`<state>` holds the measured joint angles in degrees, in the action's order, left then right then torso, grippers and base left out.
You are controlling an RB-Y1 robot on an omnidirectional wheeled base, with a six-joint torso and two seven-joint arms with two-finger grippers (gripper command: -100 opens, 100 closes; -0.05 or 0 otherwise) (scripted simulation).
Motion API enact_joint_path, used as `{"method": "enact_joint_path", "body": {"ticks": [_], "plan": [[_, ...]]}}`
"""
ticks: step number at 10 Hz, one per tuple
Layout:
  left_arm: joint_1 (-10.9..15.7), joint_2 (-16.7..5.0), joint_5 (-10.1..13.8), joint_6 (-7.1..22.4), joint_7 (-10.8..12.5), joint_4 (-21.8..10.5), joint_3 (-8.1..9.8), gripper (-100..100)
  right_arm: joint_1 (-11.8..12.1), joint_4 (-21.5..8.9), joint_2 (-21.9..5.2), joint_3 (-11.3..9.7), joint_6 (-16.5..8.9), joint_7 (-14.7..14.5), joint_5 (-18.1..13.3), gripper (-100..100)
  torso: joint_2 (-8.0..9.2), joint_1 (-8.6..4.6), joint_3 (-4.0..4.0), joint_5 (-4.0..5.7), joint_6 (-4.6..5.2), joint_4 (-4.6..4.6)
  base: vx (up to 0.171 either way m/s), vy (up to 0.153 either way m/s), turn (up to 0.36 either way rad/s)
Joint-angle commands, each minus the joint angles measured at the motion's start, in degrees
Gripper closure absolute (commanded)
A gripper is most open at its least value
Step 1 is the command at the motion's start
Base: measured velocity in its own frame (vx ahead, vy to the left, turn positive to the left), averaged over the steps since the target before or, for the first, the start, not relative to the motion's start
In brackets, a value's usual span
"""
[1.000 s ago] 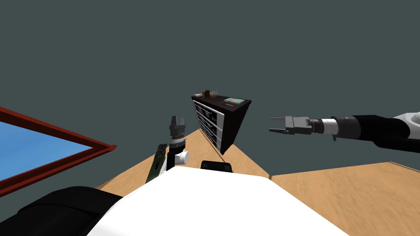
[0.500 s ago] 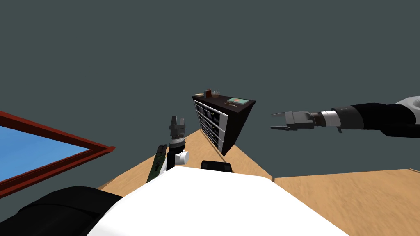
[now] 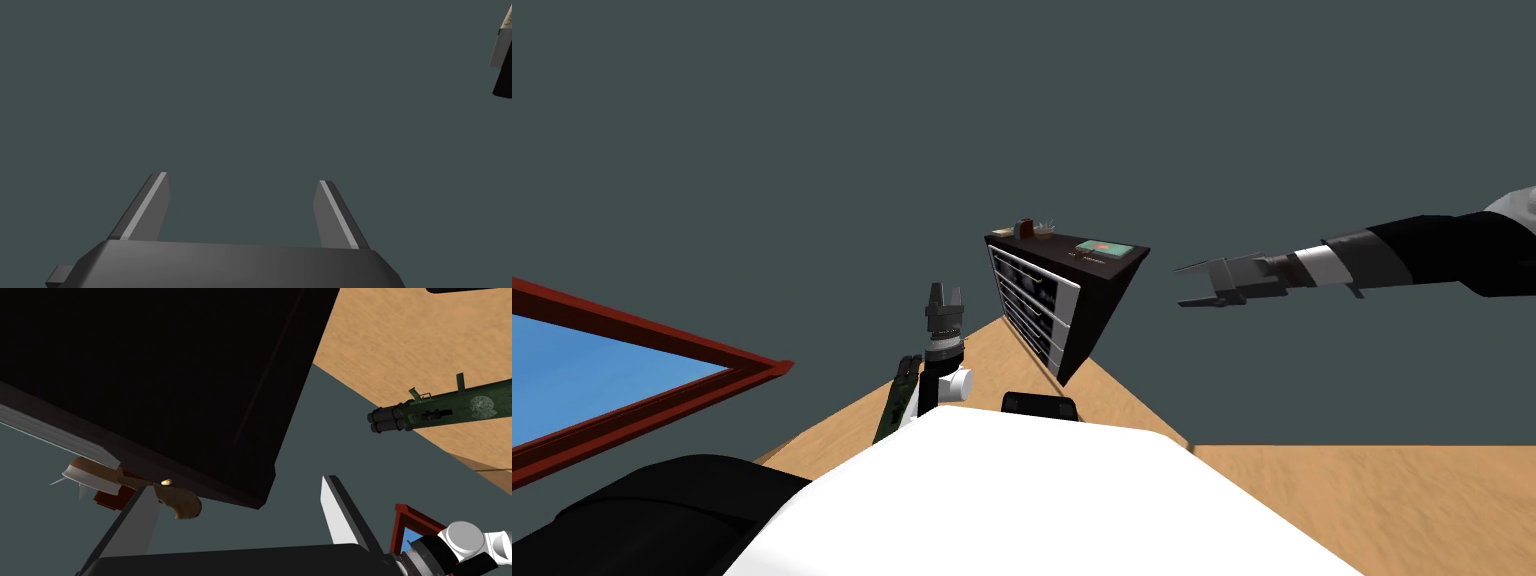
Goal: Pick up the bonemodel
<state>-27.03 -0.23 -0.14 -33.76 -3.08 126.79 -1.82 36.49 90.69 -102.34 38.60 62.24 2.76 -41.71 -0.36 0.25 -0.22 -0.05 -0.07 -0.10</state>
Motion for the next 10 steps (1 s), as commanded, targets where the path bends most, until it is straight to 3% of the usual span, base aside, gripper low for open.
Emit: {"method": "enact_joint_path", "body": {"ticks": [1,2,3,4,5,6,9,10], "plan": [[0.0,0.0,0.0,0.0,0.0,0.0,0.0,0,0.42,-1.69,-2.86,1.82,1.4,0.25,-1.65,-100,0.0,0.0,0.0,0.0,0.0,0.0,0.058,0.072,0.054],[0.0,0.0,0.0,0.0,0.0,0.0,0.0,0,0.42,-1.69,-4.34,1.82,1.4,0.25,-1.65,-100,-0.02,0.07,-0.01,-0.01,-0.02,0.0,0.068,0.073,0.022],[0.0,0.0,0.0,0.0,0.0,0.0,0.0,0,0.85,-3.21,-6.27,3.44,2.68,0.48,-3.18,-100,-0.04,0.07,-0.02,-0.01,0.0,-0.01,0.103,0.088,0.054],[0.0,0.0,0.0,0.0,0.0,0.0,0.0,0,0.85,-3.21,-7.88,3.44,2.68,0.48,-3.18,-100,-0.15,0.13,-0.08,-0.03,-0.02,-0.03,0.097,0.086,0.027],[0.0,0.0,0.0,0.0,0.0,0.0,0.0,0,1.31,-4.63,-9.76,4.94,3.9,0.7,-4.64,-100,-0.16,0.13,-0.1,-0.03,-0.01,-0.04,0.108,0.1,0.066],[0.0,0.0,0.0,0.0,0.0,0.0,-0.01,0,1.31,-4.63,-11.22,4.94,3.9,0.7,-4.64,-100,-0.21,0.19,-0.12,-0.04,-0.02,-0.05,0.106,0.083,0.03],[0.0,0.0,0.0,0.0,0.0,0.0,0.0,0,2.35,-7.14,-16.51,7.49,6.12,1.16,-7.32,-100,-0.14,0.1,-0.09,-0.02,0.0,-0.04,0.099,0.081,0.059],[0.0,0.0,0.0,0.0,0.0,0.0,0.0,0,2.35,-7.14,-17.2,7.49,6.12,1.16,-7.32,-100,-0.18,0.12,-0.1,-0.02,-0.02,-0.04,0.086,0.059,0.024]]}}
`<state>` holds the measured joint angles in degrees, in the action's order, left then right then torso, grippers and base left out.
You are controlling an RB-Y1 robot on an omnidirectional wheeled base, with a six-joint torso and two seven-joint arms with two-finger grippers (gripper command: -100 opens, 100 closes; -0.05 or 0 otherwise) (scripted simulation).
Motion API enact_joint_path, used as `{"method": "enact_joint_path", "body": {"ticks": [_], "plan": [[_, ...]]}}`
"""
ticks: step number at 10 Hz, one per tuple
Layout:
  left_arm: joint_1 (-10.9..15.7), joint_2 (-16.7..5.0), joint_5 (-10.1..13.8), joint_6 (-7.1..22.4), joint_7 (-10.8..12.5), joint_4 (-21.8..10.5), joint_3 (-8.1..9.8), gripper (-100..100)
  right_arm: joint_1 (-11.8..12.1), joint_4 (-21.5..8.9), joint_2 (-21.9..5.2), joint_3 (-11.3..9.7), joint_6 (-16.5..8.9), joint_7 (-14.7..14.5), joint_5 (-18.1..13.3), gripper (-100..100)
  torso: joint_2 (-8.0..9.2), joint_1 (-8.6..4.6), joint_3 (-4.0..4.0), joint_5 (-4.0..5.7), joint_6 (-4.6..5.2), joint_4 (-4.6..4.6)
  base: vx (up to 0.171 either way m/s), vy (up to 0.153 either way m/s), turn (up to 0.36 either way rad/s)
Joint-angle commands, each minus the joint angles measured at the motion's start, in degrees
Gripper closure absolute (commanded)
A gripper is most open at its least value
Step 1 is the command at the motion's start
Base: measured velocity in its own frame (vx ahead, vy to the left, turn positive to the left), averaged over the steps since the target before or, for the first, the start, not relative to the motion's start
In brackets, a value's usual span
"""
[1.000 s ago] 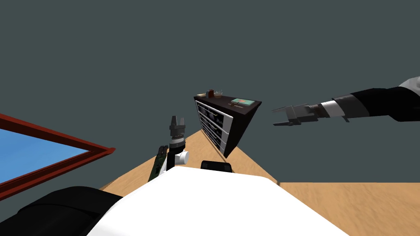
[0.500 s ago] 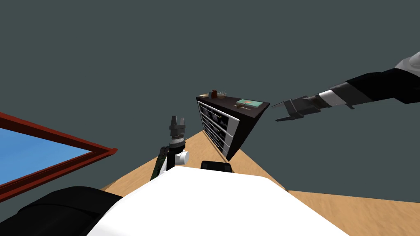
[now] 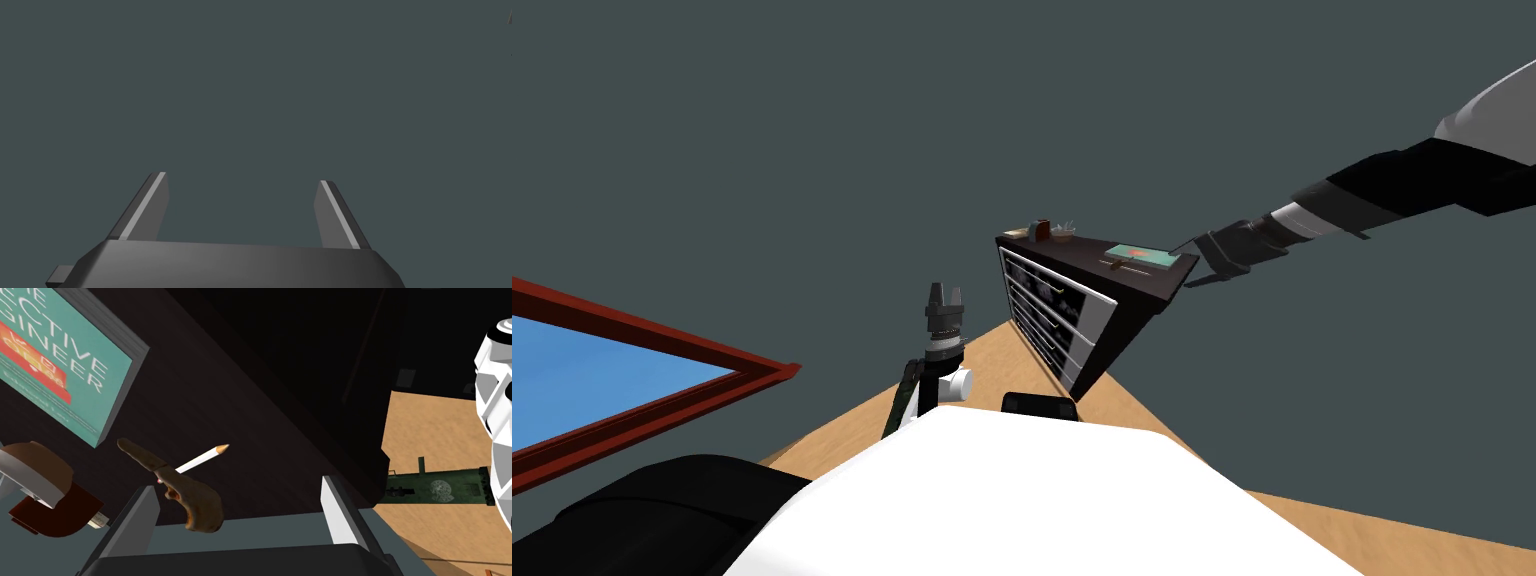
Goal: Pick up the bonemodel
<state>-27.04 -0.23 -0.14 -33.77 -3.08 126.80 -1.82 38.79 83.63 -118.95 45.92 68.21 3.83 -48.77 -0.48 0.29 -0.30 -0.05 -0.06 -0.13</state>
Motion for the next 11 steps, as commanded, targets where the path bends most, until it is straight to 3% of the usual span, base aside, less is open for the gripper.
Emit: {"method": "enact_joint_path", "body": {"ticks": [1,6,8,9,10,11], "plan": [[0.0,0.0,0.0,0.0,0.0,0.0,0.0,0,0.64,-1.14,-2.86,1.19,1.16,0.31,-1.46,-100,0.0,0.0,0.0,0.0,0.0,0.0,0.095,0.062,0.047],[0.0,0.0,0.0,0.0,0.0,0.0,0.0,0,3.3,-3.81,-10.58,3.36,4.41,1.01,-5.1,-100,0.0,0.02,0.0,0.0,-0.01,0.0,0.098,0.074,0.063],[0.0,0.0,0.0,0.0,0.0,0.0,0.0,0,3.61,-3.92,-10.93,3.36,4.47,1.03,-5.21,-100,0.03,-0.1,0.01,0.03,0.01,0.0,0.056,0.022,0.013],[0.01,0.0,0.0,0.0,0.0,0.0,0.0,0,3.68,-3.98,-11.07,3.38,4.6,1.03,-5.27,0,0.2,-0.21,0.11,0.07,0.03,0.05,0.007,0.003,0.001],[0.01,0.0,0.0,0.0,0.0,0.0,0.0,0,4.18,-2.79,-11.09,3.78,3.7,2.73,-5.98,-100,0.32,-0.27,0.19,0.09,0.04,0.09,-0.006,-0.024,0.069],[0.01,-0.01,0.0,0.0,0.0,0.0,0.0,0,4.43,-2.2,-11.1,3.98,3.26,3.57,-6.34,-100,0.4,-0.36,0.24,0.11,0.03,0.1,-0.015,-0.052,0.069]]}}
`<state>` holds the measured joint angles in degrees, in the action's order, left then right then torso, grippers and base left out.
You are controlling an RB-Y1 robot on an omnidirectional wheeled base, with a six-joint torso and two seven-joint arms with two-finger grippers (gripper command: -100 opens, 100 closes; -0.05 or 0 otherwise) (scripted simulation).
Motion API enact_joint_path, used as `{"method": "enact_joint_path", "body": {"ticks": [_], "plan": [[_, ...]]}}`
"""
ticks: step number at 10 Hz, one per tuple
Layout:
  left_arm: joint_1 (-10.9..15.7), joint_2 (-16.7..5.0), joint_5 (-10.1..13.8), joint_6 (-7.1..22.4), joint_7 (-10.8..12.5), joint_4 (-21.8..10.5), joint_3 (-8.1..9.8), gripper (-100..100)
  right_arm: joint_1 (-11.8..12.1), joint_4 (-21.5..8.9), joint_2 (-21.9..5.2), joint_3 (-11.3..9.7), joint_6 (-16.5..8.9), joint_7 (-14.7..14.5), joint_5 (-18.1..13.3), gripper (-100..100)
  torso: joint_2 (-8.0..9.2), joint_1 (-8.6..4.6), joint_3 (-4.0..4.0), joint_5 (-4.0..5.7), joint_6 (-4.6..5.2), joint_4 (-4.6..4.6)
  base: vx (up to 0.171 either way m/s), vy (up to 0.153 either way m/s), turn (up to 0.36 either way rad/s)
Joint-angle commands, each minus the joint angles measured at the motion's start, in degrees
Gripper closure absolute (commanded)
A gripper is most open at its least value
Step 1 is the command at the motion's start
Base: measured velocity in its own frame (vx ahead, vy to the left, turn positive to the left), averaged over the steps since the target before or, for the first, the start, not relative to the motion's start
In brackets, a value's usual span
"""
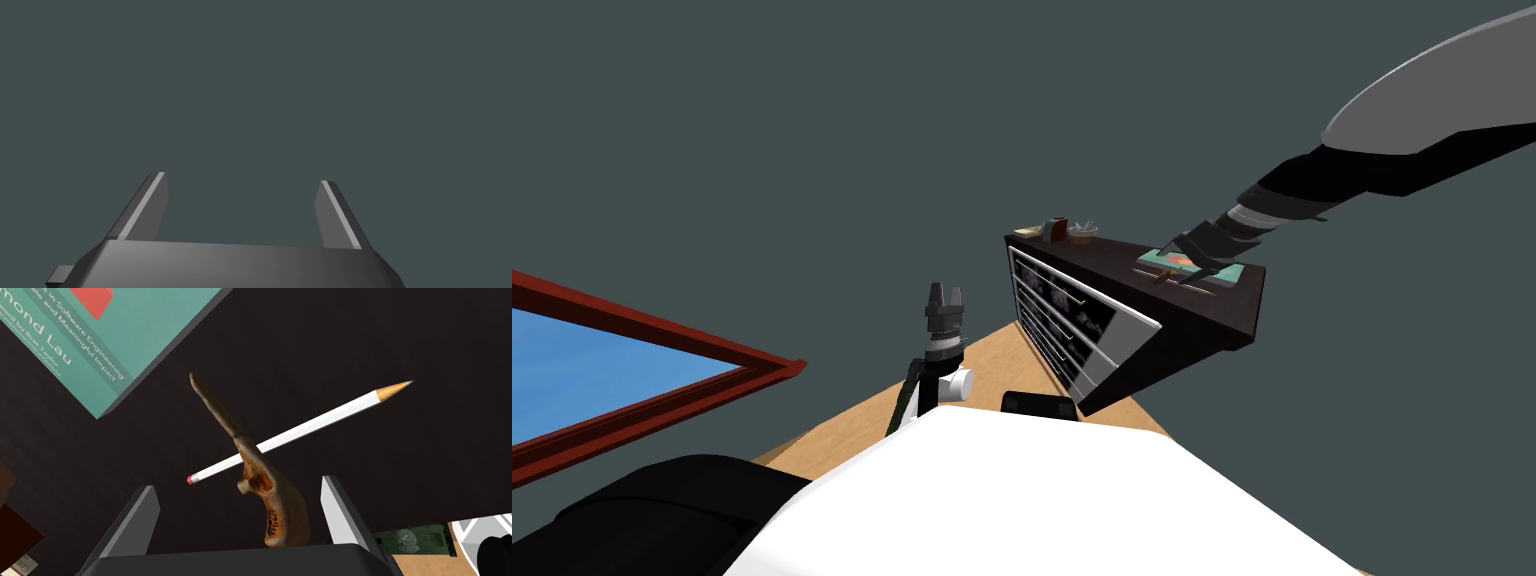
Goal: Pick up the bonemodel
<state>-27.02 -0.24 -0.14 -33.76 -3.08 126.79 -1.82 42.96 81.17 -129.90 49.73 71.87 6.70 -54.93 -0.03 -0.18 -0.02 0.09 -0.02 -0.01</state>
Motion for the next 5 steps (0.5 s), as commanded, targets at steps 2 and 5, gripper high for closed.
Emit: {"method": "enact_joint_path", "body": {"ticks": [2,5], "plan": [[0.0,0.0,0.0,0.0,0.0,0.0,0.0,0,1.02,2.04,-0.18,0.77,-1.71,3.24,-1.24,-100,0.07,-0.05,0.04,0.02,0.0,0.01,-0.038,-0.057,0.079],[0.0,0.0,0.0,0.0,0.0,0.0,0.0,0,1.78,3.81,-0.22,1.37,-3.04,5.78,-2.32,-100,0.07,-0.03,0.05,0.01,0.02,0.03,-0.022,-0.047,0.044]]}}
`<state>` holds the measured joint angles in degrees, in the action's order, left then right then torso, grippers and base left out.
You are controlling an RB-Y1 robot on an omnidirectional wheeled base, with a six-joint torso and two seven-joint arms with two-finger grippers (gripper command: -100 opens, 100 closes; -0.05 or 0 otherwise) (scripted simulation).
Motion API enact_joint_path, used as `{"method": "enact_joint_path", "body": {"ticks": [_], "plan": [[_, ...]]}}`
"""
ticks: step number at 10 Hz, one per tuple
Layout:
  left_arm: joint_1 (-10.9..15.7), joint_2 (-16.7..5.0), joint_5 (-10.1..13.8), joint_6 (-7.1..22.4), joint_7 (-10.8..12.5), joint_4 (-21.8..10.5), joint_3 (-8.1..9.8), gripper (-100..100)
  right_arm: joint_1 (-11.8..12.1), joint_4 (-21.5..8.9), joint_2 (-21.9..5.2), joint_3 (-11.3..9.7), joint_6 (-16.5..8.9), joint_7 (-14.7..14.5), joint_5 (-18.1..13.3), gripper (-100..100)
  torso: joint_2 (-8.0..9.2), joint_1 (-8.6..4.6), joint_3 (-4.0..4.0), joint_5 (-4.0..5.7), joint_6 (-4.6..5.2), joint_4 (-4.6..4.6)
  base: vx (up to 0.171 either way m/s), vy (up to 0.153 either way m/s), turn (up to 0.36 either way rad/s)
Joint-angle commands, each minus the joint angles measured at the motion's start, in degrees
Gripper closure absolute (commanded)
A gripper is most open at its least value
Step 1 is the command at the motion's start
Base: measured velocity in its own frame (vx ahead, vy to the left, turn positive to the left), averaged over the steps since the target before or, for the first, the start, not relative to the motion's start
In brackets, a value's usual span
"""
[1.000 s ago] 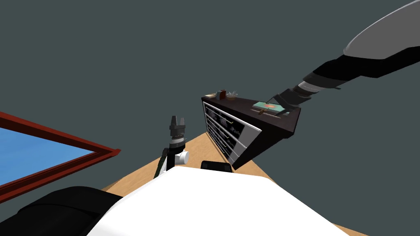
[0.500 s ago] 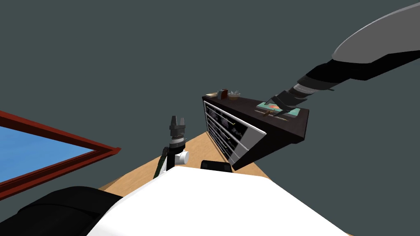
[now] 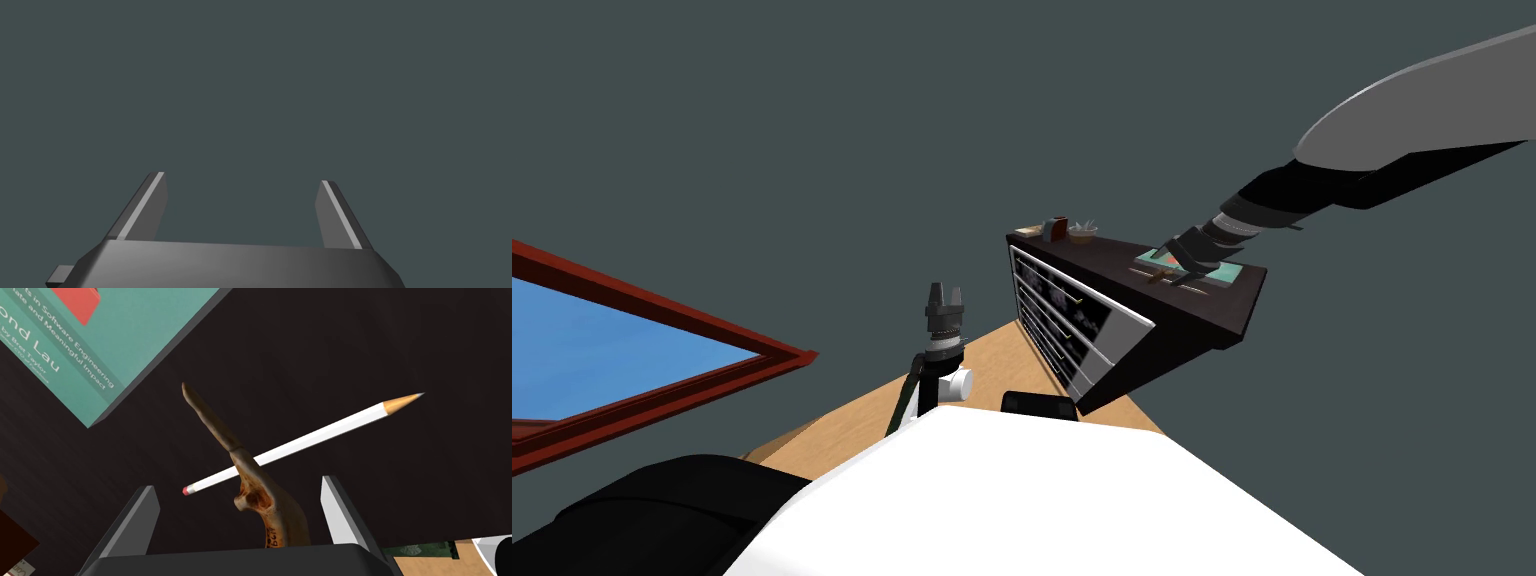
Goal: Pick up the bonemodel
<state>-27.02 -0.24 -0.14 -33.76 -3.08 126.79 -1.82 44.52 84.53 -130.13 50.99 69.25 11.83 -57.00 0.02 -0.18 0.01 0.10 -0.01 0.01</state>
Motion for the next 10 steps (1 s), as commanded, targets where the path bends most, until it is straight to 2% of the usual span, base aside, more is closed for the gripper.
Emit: {"method": "enact_joint_path", "body": {"ticks": [1,2,6,7,8,10], "plan": [[0.0,0.0,0.0,0.0,0.0,0.0,0.0,0,0.0,0.0,0.0,0.0,0.0,0.0,0.0,-100,0.0,0.0,0.0,0.0,0.0,0.0,-0.007,-0.017,0.012],[0.0,0.0,0.0,0.0,0.0,0.0,0.0,0,0.02,0.08,0.0,0.02,-0.09,0.21,-0.04,100,-0.03,0.07,-0.01,-0.01,0.01,0.0,0.0,0.0,0.0],[0.0,0.0,0.0,0.0,0.0,0.0,0.0,0,0.0,0.08,-0.01,0.03,-0.07,0.17,-0.05,100,-0.08,0.15,-0.05,-0.03,0.03,-0.02,0.0,0.0,0.0],[0.0,0.0,0.0,0.0,0.0,0.0,0.0,0,0.0,0.07,-0.01,0.03,-0.07,0.17,-0.05,0,-0.08,0.15,-0.05,-0.03,0.02,-0.02,0.0,0.0,0.0],[0.0,0.0,0.0,0.0,0.0,0.0,0.0,0,-0.54,-1.32,0.05,-0.49,0.9,-1.89,0.82,100,-0.08,0.15,-0.05,-0.03,0.02,-0.02,0.03,0.045,-0.108],[-0.01,0.01,0.0,0.0,0.0,0.0,-0.01,0,-1.3,-3.1,0.09,-1.09,2.22,-4.44,1.9,100,-0.15,0.33,-0.09,-0.07,0.05,-0.03,0.034,0.067,-0.088]]}}
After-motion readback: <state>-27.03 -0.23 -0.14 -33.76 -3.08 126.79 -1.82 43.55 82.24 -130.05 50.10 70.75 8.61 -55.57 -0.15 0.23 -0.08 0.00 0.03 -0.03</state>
